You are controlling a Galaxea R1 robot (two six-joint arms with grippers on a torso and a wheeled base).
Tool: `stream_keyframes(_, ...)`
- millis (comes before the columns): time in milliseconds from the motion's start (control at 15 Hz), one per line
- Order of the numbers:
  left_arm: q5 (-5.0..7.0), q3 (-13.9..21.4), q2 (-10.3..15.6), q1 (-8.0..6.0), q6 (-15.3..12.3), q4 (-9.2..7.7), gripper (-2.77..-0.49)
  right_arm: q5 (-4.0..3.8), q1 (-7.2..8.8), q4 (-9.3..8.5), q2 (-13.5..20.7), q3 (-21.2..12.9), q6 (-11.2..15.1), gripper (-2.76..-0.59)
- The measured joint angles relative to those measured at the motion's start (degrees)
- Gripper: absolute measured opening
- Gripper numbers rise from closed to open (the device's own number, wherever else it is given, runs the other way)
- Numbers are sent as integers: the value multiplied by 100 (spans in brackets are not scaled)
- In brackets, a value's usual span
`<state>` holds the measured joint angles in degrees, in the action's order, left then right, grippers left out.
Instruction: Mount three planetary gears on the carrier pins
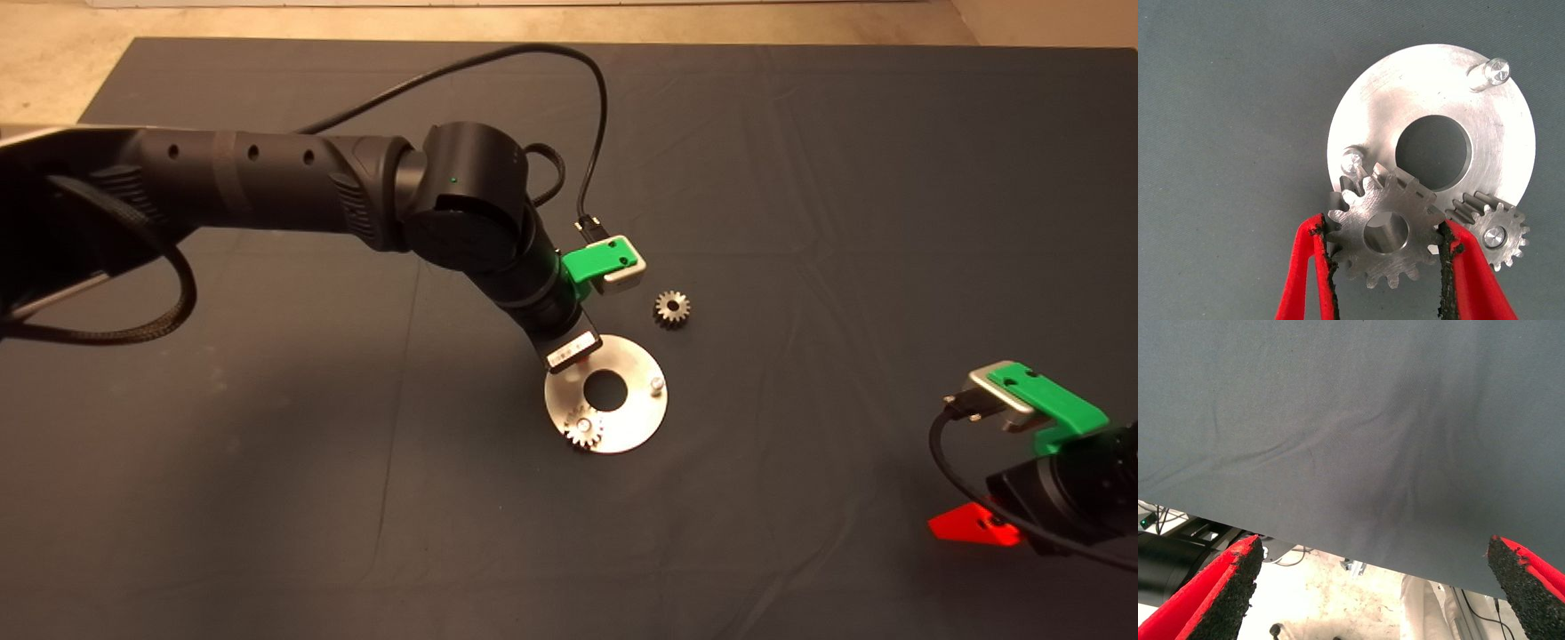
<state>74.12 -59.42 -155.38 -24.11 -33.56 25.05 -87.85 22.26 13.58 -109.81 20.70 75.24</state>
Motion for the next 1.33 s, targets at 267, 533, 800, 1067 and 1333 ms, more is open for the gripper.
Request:
stream_keyframes(267, -22, -89, -35, 11, 2, 2, -270, 2, 80, -102, -2, -1, -2, -86)
stream_keyframes(533, -74, -295, -143, 13, 22, 5, -271, 0, 95, -134, 2, -1, -2, -86)
stream_keyframes(800, -183, -450, -258, 16, 110, 2, -271, 4, 141, -171, 13, -1, -2, -86)
stream_keyframes(1067, -221, -577, -273, 22, 243, 4, -271, -2, 144, -201, 30, -1, -2, -86)
stream_keyframes(1333, -323, -675, -276, 79, 261, 6, -271, 0, 157, -208, 35, -1, -2, -86)
